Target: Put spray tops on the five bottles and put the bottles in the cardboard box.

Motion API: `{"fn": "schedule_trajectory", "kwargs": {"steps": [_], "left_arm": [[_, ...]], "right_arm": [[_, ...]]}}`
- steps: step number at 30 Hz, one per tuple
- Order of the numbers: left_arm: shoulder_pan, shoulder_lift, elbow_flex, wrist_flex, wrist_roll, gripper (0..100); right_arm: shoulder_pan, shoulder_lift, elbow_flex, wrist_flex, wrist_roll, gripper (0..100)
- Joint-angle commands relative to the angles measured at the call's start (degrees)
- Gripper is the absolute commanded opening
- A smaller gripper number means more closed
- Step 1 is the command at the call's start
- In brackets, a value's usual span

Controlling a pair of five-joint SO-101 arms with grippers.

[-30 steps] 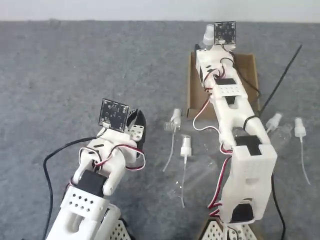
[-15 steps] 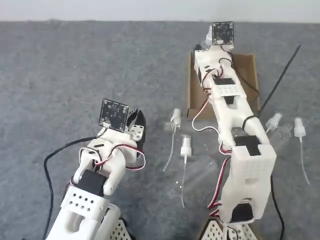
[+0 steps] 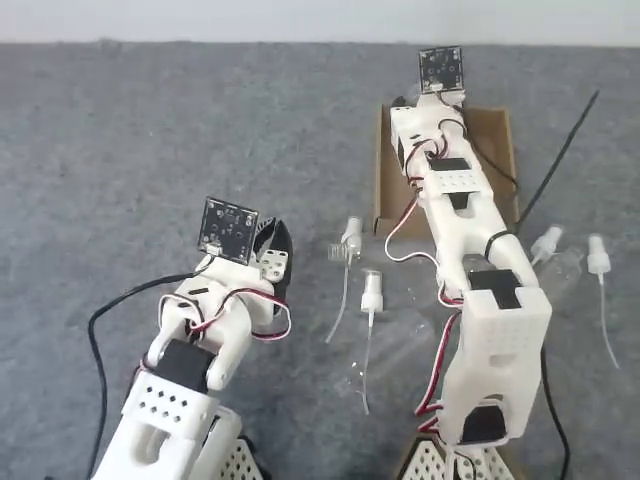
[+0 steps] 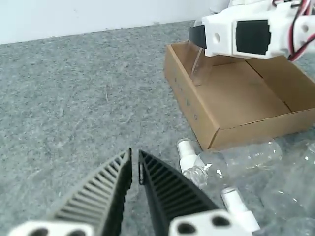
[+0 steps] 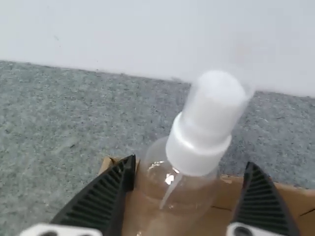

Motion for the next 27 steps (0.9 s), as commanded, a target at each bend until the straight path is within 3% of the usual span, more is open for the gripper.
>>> {"fn": "schedule_trajectory", "kwargs": {"steps": [1,17,27], "left_arm": [[-0.44,-1.58,-0.4,-1.76,-0.35,1],[-0.44,-1.58,-0.4,-1.76,-0.35,1],[-0.53,-1.58,-0.4,-1.76,-0.35,1]], "right_arm": [[-0.4,-3.03,-3.87,0.84,0.88,27.6],[-1.01,-17.01,-10.64,15.08,0.7,27.5],[-1.01,-32.04,-10.46,33.27,0.62,27.5]]}}
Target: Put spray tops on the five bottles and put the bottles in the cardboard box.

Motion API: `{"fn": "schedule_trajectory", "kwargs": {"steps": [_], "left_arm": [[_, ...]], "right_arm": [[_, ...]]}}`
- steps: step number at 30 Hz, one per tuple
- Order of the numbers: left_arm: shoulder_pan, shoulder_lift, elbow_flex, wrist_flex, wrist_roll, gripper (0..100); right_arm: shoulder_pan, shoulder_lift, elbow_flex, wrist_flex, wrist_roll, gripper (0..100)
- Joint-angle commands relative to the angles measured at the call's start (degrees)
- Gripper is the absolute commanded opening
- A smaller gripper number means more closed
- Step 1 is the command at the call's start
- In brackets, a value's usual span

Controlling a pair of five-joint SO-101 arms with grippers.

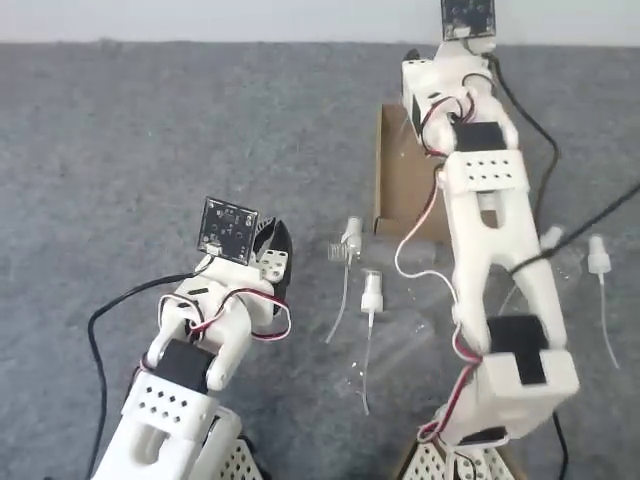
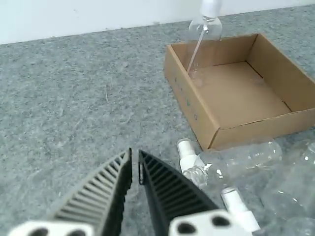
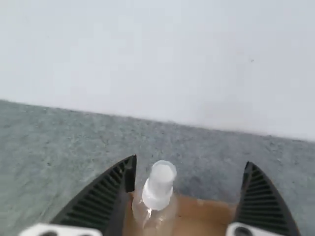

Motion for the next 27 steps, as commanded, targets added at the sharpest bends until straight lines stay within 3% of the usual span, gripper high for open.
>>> {"fn": "schedule_trajectory", "kwargs": {"steps": [1,9,18,22,27], "left_arm": [[-0.53,-1.58,-0.4,-1.76,-0.35,1],[-0.53,-1.58,-0.4,-1.67,-0.35,1],[-0.53,-1.58,-0.4,-1.67,-0.35,1],[-0.53,-1.58,-0.4,-1.67,-0.35,1],[-0.53,-1.41,-0.31,-1.67,-0.35,1]], "right_arm": [[-0.84,-9.89,-3.96,7.78,0.62,27.5],[2.68,-24.48,-3.87,33.45,0.88,27.5],[20.0,-31.52,-1.76,55.43,0.53,27.5],[23.96,-28.0,10.29,54.29,-1.76,27.5],[24.84,-22.55,24.79,43.82,-7.65,27.5]]}}
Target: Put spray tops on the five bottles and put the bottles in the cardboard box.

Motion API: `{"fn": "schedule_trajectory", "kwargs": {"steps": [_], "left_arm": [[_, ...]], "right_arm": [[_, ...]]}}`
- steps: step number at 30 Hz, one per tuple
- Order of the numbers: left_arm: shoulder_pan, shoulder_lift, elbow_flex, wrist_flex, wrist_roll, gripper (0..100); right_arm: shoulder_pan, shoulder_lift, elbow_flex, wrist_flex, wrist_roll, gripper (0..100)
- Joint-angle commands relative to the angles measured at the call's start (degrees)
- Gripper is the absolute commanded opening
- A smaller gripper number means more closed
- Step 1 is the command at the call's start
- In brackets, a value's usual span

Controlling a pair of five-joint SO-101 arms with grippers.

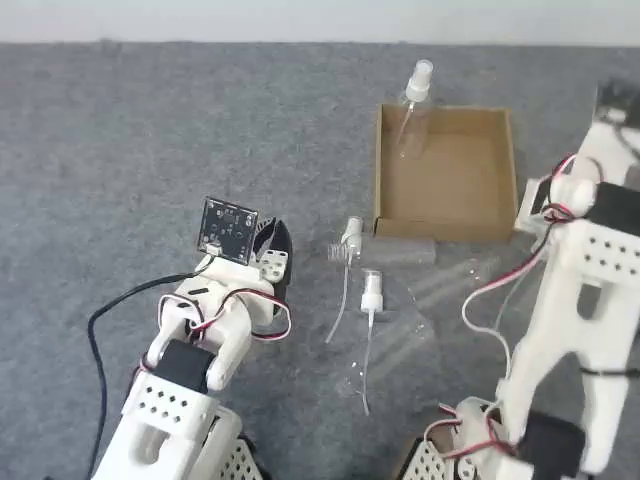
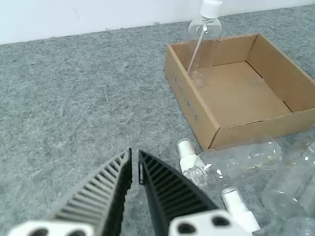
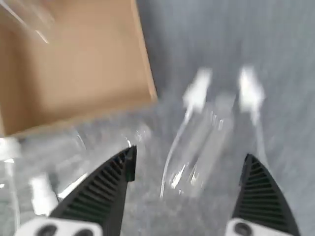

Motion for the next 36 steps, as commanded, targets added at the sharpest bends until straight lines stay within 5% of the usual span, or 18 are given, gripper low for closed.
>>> {"fn": "schedule_trajectory", "kwargs": {"steps": [1,17,26,36], "left_arm": [[-0.53,-1.32,-0.31,-1.67,-0.35,1],[-0.44,-1.14,-0.4,-1.67,-0.35,1],[0.18,-0.88,-7.34,8.26,-3.6,1],[6.33,13.63,-16.4,16.35,-9.58,2]], "right_arm": [[0.66,2.42,7.03,-7.25,-4.04,27.5],[7.08,17.27,12.75,-18.51,-9.67,27.3],[11.65,22.11,12.84,-20.79,7.38,7.8],[17.1,21.93,15.3,-18.95,43.96,3.9]]}}
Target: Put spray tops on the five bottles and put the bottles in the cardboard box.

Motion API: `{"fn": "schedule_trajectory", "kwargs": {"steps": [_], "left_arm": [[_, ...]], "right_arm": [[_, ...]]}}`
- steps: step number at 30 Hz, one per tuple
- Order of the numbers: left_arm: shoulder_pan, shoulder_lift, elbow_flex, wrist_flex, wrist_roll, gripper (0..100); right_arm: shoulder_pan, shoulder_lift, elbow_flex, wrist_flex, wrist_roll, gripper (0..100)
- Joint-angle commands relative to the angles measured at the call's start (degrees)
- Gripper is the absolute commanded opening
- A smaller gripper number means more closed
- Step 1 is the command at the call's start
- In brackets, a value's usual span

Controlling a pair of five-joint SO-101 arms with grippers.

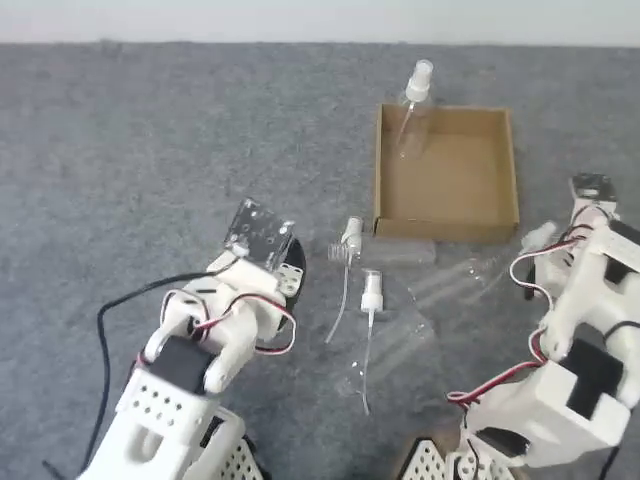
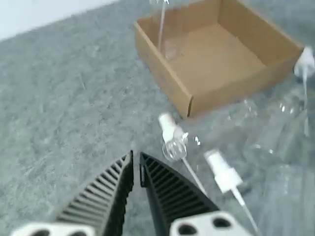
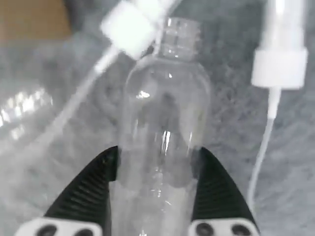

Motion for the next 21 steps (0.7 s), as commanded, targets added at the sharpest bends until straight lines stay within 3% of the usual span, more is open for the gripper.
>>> {"fn": "schedule_trajectory", "kwargs": {"steps": [1,5,10,16,21], "left_arm": [[0.97,14.42,-8.22,0.35,-3.25,2],[2.29,29.45,-16.13,0.62,-3.6,3],[2.64,45.19,-26.07,-1.76,-6.33,15],[-1.41,61.27,-43.38,-2.9,-5.98,15],[0.53,70.15,-51.56,0.44,-5.98,15]], "right_arm": [[2.33,-0.57,2.46,1.01,10.64,3.9],[2.77,-0.57,5.71,-3.12,16.26,3.7],[4.0,-0.57,8.88,-8.13,16.97,3.7],[3.91,-0.57,9.41,-9.45,16.97,3.7],[3.82,-0.4,9.23,-9.54,16.97,3.7]]}}
